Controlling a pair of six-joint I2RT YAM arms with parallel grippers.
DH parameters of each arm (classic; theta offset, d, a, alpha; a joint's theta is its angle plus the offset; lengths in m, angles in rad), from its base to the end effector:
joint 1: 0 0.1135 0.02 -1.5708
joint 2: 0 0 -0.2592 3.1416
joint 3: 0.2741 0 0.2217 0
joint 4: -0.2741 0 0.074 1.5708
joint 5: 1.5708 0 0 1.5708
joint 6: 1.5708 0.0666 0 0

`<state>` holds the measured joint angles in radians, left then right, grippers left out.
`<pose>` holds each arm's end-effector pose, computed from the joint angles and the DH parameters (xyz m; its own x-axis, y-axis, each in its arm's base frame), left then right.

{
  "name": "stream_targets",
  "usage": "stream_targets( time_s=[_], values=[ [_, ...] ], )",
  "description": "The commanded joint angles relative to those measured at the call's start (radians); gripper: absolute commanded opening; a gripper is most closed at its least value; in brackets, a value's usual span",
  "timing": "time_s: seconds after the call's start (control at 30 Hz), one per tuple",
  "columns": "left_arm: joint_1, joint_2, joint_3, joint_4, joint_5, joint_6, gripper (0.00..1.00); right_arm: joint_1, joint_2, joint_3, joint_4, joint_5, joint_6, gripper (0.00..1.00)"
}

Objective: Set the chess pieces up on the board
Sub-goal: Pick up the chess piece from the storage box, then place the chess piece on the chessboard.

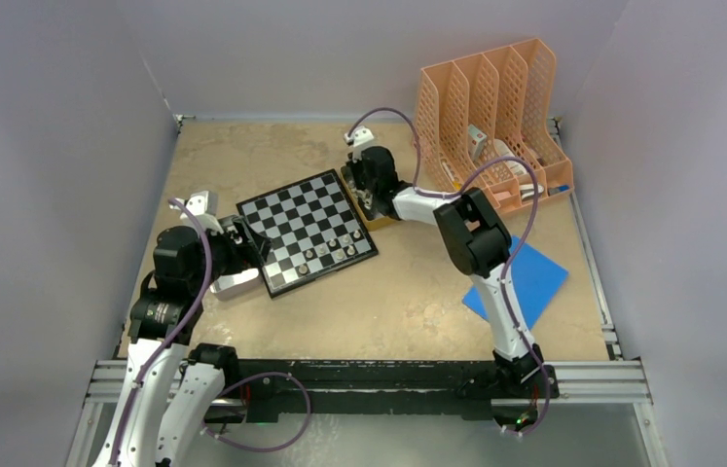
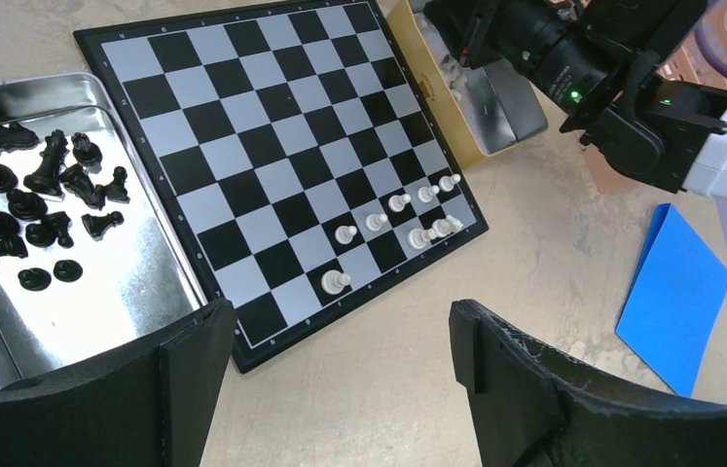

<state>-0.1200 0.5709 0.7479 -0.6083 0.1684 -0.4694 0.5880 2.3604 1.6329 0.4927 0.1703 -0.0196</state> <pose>0.1260 -0.0264 0.2918 -0.4919 -0.3899 -0.7785 0.0523 0.8793 -0.4734 0.4549 0.2897 0.1664 -0.1855 -0.1469 -0.9716 -0.4132 0.9087 -0.0585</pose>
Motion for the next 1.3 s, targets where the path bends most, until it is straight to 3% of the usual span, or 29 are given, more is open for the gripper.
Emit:
stream_targets(
  time_s=[0.0, 0.33, 0.7, 1.27],
  values=[
    [-0.001, -0.009, 0.012, 0.041, -0.012, 0.002, 0.81, 0.001, -0.144, -0.032, 0.046, 0.031, 0.006, 0.07],
    [-0.001, 0.006, 0.013, 0.042, 0.000, 0.006, 0.81, -0.002, -0.305, -0.174, 0.066, 0.017, 0.013, 0.06],
    [-0.001, -0.029, 0.013, 0.036, -0.031, -0.007, 0.83, 0.021, -0.475, -0.324, 0.048, -0.095, 0.110, 0.08],
    [-0.001, -0.077, 0.016, 0.036, -0.043, -0.006, 0.83, 0.269, -0.567, -0.435, 0.101, -0.131, 0.127, 0.09]
  ],
)
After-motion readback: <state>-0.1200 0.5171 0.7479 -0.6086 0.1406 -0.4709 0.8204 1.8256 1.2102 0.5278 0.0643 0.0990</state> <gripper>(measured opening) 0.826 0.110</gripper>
